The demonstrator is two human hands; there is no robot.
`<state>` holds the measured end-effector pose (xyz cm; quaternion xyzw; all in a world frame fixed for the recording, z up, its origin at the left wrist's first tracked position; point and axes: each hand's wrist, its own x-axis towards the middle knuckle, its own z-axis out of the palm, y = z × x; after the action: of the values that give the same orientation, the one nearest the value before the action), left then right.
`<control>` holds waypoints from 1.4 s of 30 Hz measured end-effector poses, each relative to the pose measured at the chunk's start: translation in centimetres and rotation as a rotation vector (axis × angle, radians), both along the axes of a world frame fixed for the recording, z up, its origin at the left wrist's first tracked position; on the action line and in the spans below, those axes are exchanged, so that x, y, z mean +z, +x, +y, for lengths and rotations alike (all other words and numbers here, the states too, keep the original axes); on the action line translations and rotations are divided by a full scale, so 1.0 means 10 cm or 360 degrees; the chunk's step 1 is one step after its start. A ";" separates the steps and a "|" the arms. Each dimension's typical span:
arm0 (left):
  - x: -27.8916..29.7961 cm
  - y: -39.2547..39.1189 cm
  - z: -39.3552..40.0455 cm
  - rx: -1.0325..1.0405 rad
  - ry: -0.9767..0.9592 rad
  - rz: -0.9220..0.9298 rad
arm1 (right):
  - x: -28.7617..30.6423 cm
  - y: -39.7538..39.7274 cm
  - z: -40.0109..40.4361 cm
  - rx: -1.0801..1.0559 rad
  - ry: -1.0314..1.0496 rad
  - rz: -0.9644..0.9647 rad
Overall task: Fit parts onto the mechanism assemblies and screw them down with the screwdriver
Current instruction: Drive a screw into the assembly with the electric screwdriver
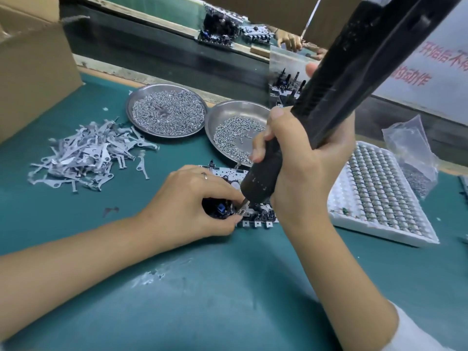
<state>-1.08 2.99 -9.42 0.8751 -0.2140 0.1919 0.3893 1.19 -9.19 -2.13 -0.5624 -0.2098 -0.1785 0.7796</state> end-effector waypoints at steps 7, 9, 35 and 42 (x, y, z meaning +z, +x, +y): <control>-0.01 0.01 0.01 -0.0020 -0.0013 0.0033 | -0.01 0.00 0.00 0.0017 -0.0005 0.0008; -0.01 0.01 0.01 -0.0020 -0.0009 0.0034 | -0.02 0.00 0.00 0.0017 -0.0005 0.0004; -0.01 -0.01 0.03 -0.0034 -0.0025 0.0063 | -0.04 -0.04 0.07 0.0108 0.0049 -0.0104; 0.00 -0.01 0.03 -0.0047 -0.0033 0.0055 | -0.02 -0.04 0.06 0.0145 -0.0009 -0.0108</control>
<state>-1.17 3.33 -9.45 0.8709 -0.2181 0.1730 0.4050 0.77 -8.61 -2.36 -0.5481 -0.2620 -0.1613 0.7777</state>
